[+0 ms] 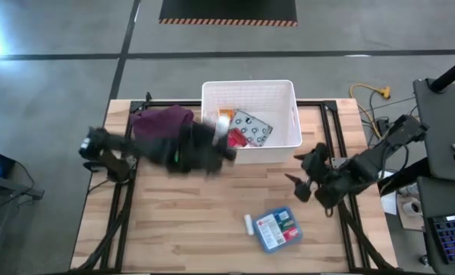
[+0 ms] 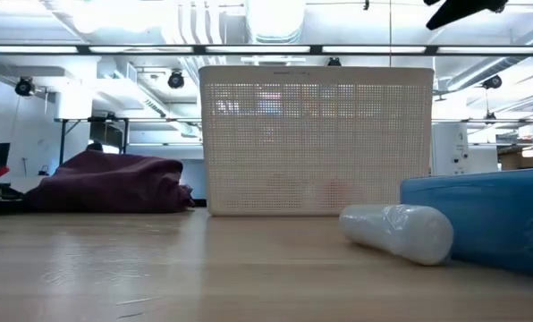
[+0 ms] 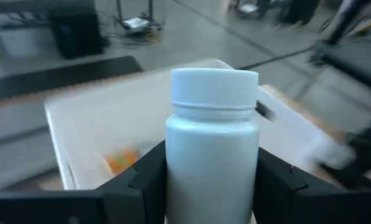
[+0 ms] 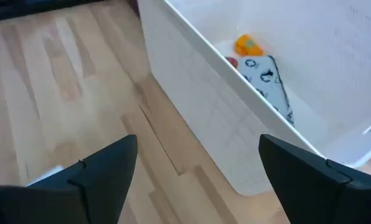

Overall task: Pick & place medical supplies in basket/bin
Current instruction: Put the white pill bottle into the white bin, then put the blue first aid kit into the white bin

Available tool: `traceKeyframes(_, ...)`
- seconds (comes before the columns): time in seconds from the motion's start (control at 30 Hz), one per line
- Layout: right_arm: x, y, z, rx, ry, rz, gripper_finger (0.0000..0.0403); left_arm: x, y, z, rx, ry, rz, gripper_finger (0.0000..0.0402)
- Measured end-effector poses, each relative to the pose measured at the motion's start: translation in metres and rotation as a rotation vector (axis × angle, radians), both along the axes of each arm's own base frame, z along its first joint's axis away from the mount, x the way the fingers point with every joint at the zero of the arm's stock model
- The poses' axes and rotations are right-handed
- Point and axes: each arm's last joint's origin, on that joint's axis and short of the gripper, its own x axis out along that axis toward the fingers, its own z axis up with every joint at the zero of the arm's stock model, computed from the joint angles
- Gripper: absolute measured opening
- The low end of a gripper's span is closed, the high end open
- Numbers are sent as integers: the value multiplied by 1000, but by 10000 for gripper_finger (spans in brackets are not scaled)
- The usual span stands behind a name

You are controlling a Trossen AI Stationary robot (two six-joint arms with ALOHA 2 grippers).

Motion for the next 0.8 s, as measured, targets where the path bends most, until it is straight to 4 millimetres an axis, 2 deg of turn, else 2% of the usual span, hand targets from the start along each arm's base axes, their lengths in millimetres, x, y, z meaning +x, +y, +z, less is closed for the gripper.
traceKeyframes(0.13, -3, -2, -7, 71, 47, 24, 325, 8, 80, 8, 54, 55, 35, 178)
traceKeyframes(0.2, -2, -1, -14, 123, 75, 12, 328, 7, 112, 9, -21, 35, -11, 202)
traceKeyframes(0.27, 0, 1, -20, 162, 100, -3, 333, 5, 142, 5, -172, -12, -121, 228)
traceKeyframes(0.37, 4, 6, -29, 191, 154, -14, 345, 3, 174, -13, -390, -53, -234, 265)
traceKeyframes(0.43, 8, 9, -34, 189, 195, -9, 353, 2, 182, -22, -455, -52, -245, 284)
traceKeyframes(0.53, 13, 17, -34, 145, 232, 50, 360, -3, 173, -16, -426, -50, -273, 294)
traceKeyframes(0.6, 15, 23, -31, 107, 251, 112, 360, -6, 150, -2, -367, -53, -355, 295)
traceKeyframes(0.7, 20, 30, -28, 142, 284, 189, 356, -9, 93, 11, -299, -30, -476, 292)
traceKeyframes(0.8, 35, 34, -34, 266, 321, 244, 350, -13, 28, 8, -224, 17, -482, 288)
